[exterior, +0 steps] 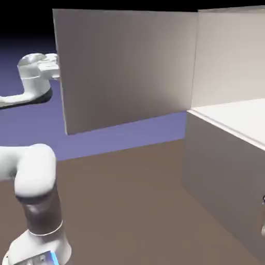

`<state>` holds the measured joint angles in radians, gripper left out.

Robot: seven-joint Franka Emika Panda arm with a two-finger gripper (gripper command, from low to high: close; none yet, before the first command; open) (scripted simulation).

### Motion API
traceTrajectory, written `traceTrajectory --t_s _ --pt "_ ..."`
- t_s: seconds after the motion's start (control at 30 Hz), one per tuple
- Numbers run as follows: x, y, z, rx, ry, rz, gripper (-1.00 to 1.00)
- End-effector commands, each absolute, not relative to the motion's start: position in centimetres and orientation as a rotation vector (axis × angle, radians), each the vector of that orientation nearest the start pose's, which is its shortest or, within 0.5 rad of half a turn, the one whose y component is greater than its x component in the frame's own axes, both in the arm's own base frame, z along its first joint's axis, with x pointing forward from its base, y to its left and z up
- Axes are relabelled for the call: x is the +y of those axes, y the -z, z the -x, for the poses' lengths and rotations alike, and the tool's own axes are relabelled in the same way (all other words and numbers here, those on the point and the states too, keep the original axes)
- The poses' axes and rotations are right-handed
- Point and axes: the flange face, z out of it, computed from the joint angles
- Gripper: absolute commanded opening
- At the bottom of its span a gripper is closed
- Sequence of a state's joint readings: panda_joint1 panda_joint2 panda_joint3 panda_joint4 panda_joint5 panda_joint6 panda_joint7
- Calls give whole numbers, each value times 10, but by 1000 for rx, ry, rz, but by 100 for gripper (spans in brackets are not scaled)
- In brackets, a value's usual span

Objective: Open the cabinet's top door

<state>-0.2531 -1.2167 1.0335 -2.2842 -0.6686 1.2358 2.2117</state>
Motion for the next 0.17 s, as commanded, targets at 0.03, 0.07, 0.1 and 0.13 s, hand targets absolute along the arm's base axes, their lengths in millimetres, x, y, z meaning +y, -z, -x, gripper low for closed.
traceTrajectory --t_s 0.03,0.07,0.1,0.13 --pt "290 -595 -153 2403 2487 1115 -100" --pt "299 -595 -155 2426 2491 1097 -100" --pt "308 -595 -157 2448 2495 1080 -100" --pt "312 -595 -158 2458 2497 1073 -100"
